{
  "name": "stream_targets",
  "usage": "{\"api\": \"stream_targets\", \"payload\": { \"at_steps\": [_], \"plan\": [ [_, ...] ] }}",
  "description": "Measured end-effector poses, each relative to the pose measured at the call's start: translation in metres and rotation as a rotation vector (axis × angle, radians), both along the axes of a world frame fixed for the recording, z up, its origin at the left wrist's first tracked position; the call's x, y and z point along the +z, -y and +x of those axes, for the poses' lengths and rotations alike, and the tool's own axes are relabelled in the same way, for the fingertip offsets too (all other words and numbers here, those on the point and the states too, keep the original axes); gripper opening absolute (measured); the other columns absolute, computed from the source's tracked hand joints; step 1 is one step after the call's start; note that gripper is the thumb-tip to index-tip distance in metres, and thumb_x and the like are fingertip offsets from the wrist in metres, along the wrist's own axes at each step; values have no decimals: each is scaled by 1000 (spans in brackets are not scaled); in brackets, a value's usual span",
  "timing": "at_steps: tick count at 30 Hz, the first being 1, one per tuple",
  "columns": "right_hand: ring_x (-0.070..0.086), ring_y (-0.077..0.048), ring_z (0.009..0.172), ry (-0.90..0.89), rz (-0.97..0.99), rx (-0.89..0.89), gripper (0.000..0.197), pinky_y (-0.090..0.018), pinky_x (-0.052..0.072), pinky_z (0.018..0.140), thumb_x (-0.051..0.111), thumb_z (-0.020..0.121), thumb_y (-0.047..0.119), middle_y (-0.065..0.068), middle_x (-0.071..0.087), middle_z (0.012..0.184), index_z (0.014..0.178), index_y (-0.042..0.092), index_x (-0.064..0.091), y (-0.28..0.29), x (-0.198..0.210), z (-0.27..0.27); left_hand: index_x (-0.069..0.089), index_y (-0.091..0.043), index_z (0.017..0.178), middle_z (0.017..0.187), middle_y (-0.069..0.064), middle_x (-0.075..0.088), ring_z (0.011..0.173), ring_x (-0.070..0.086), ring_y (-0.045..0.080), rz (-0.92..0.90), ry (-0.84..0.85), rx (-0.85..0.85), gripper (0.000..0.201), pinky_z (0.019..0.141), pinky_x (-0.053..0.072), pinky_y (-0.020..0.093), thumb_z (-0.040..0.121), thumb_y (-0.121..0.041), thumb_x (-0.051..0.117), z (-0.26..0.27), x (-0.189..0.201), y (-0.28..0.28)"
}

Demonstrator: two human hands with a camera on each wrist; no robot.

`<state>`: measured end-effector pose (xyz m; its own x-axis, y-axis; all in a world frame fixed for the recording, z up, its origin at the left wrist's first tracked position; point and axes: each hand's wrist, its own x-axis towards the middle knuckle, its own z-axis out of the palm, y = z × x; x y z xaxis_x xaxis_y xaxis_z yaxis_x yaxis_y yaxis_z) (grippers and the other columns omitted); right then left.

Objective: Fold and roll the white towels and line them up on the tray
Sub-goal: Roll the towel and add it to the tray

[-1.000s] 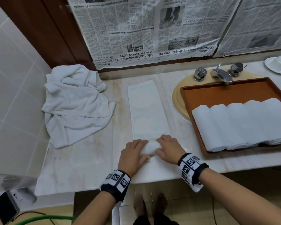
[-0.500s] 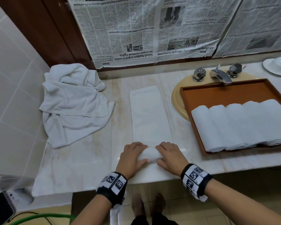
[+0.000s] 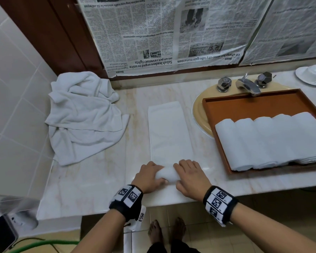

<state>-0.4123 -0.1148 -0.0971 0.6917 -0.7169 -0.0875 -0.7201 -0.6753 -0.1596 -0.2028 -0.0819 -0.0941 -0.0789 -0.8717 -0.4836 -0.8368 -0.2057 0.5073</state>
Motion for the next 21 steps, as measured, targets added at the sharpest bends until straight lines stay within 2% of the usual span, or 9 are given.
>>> {"api": "stream_targets", "payload": {
  "at_steps": [2, 4, 6, 9, 10, 12, 14, 17, 21],
  "plan": [
    [53, -28, 87, -18, 34, -20, 44, -39, 42, 77, 47, 74, 39, -5, 55, 99, 108, 14, 56, 5, -3, 0, 46, -37, 143, 139, -4, 38, 127, 35, 22, -87, 14, 16, 60, 103, 39, 45, 86, -50, 62, -5, 0, -6],
    [51, -27, 97, -1, 139, -15, 48, -39, 38, 83, 40, 79, 43, -5, 55, 106, 114, 14, 55, 12, 2, 3, 42, -39, 145, 145, -11, 32, 129, 31, 17, -217, 12, 31, 64, 99, 39, 42, 85, -56, 60, -10, 0, -15],
    [47, -24, 106, 28, 341, -69, 55, -38, 34, 89, 36, 81, 47, -5, 53, 115, 122, 14, 51, 22, 12, 6, 39, -41, 146, 145, -12, 37, 130, 31, 16, -253, 57, 2, 68, 98, 37, 39, 84, -66, 49, -13, -1, -18],
    [49, -25, 108, 32, 506, -123, 58, -36, 33, 89, 32, 80, 50, -5, 56, 116, 120, 14, 52, 30, 21, 7, 38, -40, 146, 140, -10, 45, 129, 34, 18, -183, 134, -11, 60, 98, 33, 38, 92, -62, 49, -13, -1, -14],
    [50, -25, 108, 33, 494, -131, 58, -36, 34, 89, 32, 80, 50, -5, 56, 116, 122, 15, 52, 28, 22, 6, 39, -40, 146, 138, -8, 47, 127, 37, 19, -152, 144, -23, 58, 98, 33, 38, 93, -62, 49, -12, 2, -10],
    [51, -26, 104, 12, 274, -117, 58, -39, 36, 89, 35, 79, 47, -4, 55, 115, 126, 16, 50, 18, 18, 2, 41, -39, 145, 135, -4, 50, 125, 40, 21, -83, 152, -52, 61, 98, 33, 40, 92, -67, 47, -10, 6, -4],
    [54, -27, 97, -64, 97, -95, 59, -43, 42, 85, 46, 73, 45, -4, 57, 109, 124, 16, 53, 2, 11, -1, 43, -37, 144, 134, 0, 51, 126, 42, 24, -12, 143, -58, 65, 100, 34, 43, 89, -72, 46, -10, 9, 1],
    [57, -27, 90, -71, 30, -116, 66, -44, 48, 79, 62, 60, 42, -6, 58, 102, 119, 12, 56, -11, 1, -1, 50, -34, 140, 130, 2, 49, 125, 39, 25, 16, 114, -29, 65, 99, 35, 41, 88, -73, 47, -14, 9, 0],
    [54, -28, 88, -88, 70, -162, 54, -41, 45, 74, 49, 66, 45, -5, 54, 98, 109, 13, 56, -4, 0, 0, 53, -33, 135, 129, -5, 48, 121, 41, 19, -52, 76, 33, 66, 96, 39, 37, 85, -75, 47, -19, 5, -11]
  ]
}}
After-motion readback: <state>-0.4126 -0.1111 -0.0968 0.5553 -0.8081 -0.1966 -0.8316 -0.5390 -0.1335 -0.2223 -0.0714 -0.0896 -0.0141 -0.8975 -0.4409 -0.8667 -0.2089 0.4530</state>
